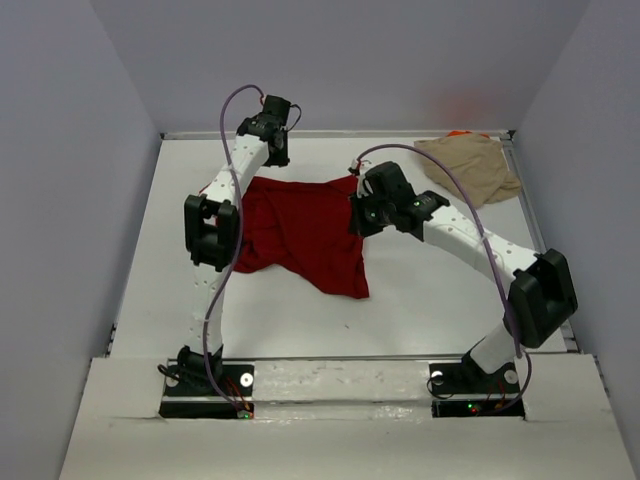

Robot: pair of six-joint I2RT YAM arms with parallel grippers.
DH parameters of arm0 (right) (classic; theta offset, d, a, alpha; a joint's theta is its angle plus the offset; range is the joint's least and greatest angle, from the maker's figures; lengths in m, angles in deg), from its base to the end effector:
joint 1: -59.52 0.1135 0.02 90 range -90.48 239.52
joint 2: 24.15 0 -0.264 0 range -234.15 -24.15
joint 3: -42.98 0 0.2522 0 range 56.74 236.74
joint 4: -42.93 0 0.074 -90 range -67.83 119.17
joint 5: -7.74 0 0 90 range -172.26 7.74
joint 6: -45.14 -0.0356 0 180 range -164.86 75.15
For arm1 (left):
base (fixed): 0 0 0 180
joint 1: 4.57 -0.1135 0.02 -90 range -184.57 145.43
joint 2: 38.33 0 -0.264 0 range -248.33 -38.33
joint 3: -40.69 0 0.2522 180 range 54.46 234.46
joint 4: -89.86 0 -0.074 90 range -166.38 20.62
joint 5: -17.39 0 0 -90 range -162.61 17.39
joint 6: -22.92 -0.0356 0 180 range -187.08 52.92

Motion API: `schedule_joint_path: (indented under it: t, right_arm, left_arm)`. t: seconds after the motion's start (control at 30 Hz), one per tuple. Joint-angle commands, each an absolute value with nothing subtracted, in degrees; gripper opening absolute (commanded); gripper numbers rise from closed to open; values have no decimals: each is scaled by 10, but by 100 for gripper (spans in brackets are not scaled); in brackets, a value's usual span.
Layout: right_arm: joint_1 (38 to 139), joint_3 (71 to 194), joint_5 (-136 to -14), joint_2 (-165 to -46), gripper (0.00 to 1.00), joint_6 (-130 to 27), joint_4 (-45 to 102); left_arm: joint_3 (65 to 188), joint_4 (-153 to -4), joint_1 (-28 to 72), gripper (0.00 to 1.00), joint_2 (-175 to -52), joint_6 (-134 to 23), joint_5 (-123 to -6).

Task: Fold and stack the t-shirts
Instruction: Flatten the tshirt out

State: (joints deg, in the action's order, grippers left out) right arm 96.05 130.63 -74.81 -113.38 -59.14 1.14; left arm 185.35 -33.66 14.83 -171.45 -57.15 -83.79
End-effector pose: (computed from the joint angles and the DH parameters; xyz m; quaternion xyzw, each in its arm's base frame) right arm 0.2769 0.2109 0.2955 -0.2021 0.8942 0.2233 0.3312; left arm 0.4972 -0.1678 0.2797 0.0387 0.9192 -0.0095 0.3917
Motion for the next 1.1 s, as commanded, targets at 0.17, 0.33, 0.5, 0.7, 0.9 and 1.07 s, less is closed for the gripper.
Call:
schedule_joint_path:
  t: [0.17,0.33,0.5,0.7,0.9,1.07]
  right_arm:
    - [967,1358,-749,-1265,0,-580,33]
    - [967,1399,-712,-1340,0,-582,60]
    - [973,1426,-684,-1388,0,-577,62]
    - [973,1406,-671,-1382,0,-594,63]
    - [973,1297,-662,-1299,0,-643,107]
    - [973,1233,-646,-1249,0,-655,176]
  left_arm:
    - [1817,-322,145,38,-1696,-571,-800]
    - [1832,-318,135,38,-1693,-570,-805]
    - [1831,-323,124,38,-1686,-570,-808]
    - [1830,-325,124,38,-1675,-568,-801]
    - [1819,-330,124,39,-1642,-567,-802]
    - [1803,-342,119,40,-1633,-559,-784]
